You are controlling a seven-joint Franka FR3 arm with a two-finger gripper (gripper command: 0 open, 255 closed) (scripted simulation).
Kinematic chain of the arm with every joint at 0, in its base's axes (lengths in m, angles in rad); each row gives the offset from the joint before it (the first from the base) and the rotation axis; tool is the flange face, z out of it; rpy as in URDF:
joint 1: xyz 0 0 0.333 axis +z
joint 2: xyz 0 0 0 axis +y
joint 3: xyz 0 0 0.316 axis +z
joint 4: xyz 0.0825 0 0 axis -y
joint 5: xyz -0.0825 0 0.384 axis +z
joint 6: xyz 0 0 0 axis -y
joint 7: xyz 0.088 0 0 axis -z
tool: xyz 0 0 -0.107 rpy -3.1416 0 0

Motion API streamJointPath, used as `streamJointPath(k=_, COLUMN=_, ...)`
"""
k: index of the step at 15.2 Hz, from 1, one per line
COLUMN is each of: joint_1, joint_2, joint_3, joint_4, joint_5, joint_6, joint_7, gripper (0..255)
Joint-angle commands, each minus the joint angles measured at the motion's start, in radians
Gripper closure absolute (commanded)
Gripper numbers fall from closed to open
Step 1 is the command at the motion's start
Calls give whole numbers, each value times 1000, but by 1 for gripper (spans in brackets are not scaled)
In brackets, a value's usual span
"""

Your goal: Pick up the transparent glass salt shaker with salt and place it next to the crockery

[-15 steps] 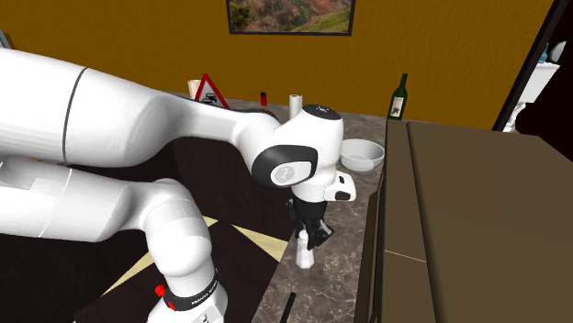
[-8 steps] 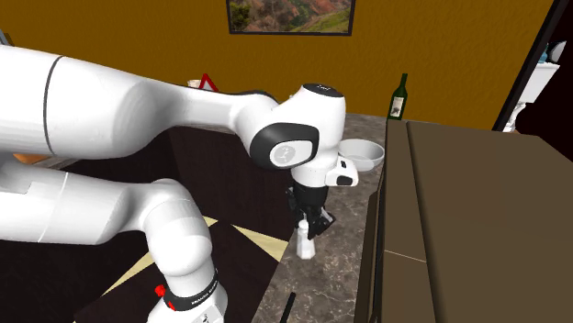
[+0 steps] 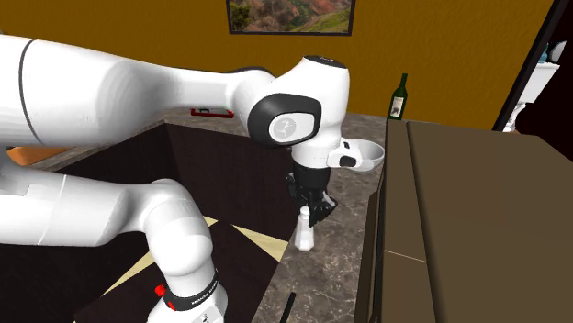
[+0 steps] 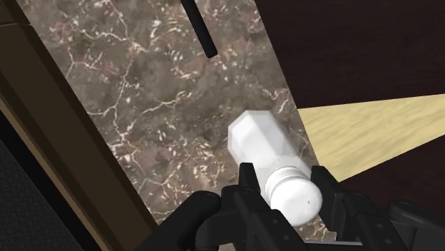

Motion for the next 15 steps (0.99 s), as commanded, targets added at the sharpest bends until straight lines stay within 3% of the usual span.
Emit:
streamJointPath(k=1, joint_1=4, joint_2=-1, joint_3=8, joint_4=26, joint_5=8, joint_6=-27, joint_7=1, gripper=255)
streamJointPath(k=13, joint_1=24, joint_2=12, joint_3=51, joint_4=190, joint_5=49, joint_6=-177, joint_7=3, gripper=255)
streamJointPath(k=15, joint_1=40, joint_2=46, joint_3=57, joint_4=206, joint_5=62, joint_6=-159, joint_7=16, gripper=255)
